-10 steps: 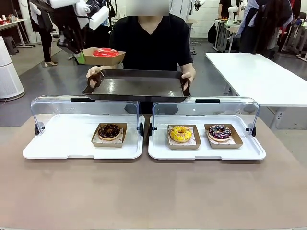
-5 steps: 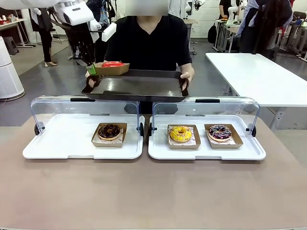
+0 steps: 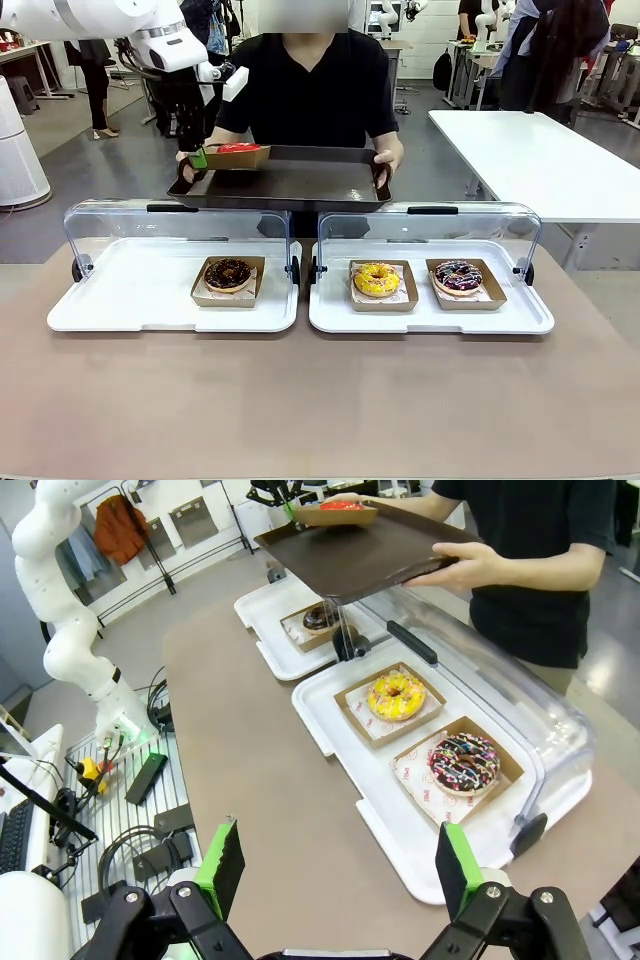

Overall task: Provide the desired donut to the person.
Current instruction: Place the picked Paper togo box onto the Handle tray extended by the person.

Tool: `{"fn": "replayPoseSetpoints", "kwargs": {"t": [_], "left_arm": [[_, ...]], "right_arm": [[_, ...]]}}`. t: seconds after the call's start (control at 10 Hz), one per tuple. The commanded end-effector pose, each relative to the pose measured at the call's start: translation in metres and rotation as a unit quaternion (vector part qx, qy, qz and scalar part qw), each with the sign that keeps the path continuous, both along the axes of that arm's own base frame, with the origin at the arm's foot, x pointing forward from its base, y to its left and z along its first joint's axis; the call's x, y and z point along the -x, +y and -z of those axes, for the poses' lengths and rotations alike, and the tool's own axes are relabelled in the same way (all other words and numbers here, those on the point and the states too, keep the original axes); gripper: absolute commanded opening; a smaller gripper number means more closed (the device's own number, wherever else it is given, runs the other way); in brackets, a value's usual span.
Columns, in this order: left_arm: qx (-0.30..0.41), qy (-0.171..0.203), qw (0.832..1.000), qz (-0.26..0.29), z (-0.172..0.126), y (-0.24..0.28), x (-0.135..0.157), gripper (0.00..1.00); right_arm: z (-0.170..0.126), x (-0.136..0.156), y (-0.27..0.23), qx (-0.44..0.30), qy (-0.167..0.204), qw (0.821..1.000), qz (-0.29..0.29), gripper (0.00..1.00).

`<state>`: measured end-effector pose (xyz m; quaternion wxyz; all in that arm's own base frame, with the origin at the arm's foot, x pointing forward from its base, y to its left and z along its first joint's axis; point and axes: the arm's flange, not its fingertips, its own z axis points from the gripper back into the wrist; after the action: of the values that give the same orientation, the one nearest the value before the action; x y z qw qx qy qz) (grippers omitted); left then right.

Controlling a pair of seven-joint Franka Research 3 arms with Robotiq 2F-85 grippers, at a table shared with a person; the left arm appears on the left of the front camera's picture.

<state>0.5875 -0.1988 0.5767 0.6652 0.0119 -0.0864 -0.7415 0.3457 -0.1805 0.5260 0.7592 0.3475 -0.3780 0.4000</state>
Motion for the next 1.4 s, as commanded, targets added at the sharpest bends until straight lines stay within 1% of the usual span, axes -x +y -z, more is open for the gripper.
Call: {"fn": "replayPoseSetpoints", "kwargs": {"t": [0.0,0.1,0.3,0.4,0.5,0.7,0.9,1.3], "left_arm": [[-0.009,0.000,1.000,-0.017,-0.004,-0.002,-0.012,0.02],[-0.012,0.006,1.000,-0.019,0.002,-0.002,-0.015,0.11],[-0.010,0.014,1.000,-0.025,0.010,0.001,-0.015,0.65],[-0.010,0.018,1.000,-0.024,0.009,0.002,-0.017,0.96],[-0.011,0.020,1.000,-0.020,0.007,0.002,-0.018,1.00],[-0.008,0.019,1.000,-0.018,0.007,0.002,-0.012,1.00],[-0.012,0.023,1.000,-0.011,0.003,0.002,-0.014,1.00],[-0.015,0.034,0.999,-0.006,0.004,0.003,-0.012,1.00]], "right_arm": [[0.000,-0.001,0.001,-0.011,-0.007,1.000,-0.003,1.00],[0.000,-0.001,0.001,-0.011,-0.007,1.000,-0.003,1.00],[0.000,-0.001,0.001,-0.011,-0.007,1.000,-0.003,1.00],[0.000,-0.001,0.001,-0.011,-0.007,1.000,-0.003,1.00],[0.000,-0.001,0.001,-0.011,-0.007,1.000,-0.003,1.00],[0.000,-0.001,0.001,-0.011,-0.007,1.000,-0.003,1.00],[0.000,-0.001,0.001,-0.011,-0.007,1.000,-0.003,1.00],[0.000,-0.001,0.001,-0.011,-0.007,1.000,-0.003,1.00]]}}
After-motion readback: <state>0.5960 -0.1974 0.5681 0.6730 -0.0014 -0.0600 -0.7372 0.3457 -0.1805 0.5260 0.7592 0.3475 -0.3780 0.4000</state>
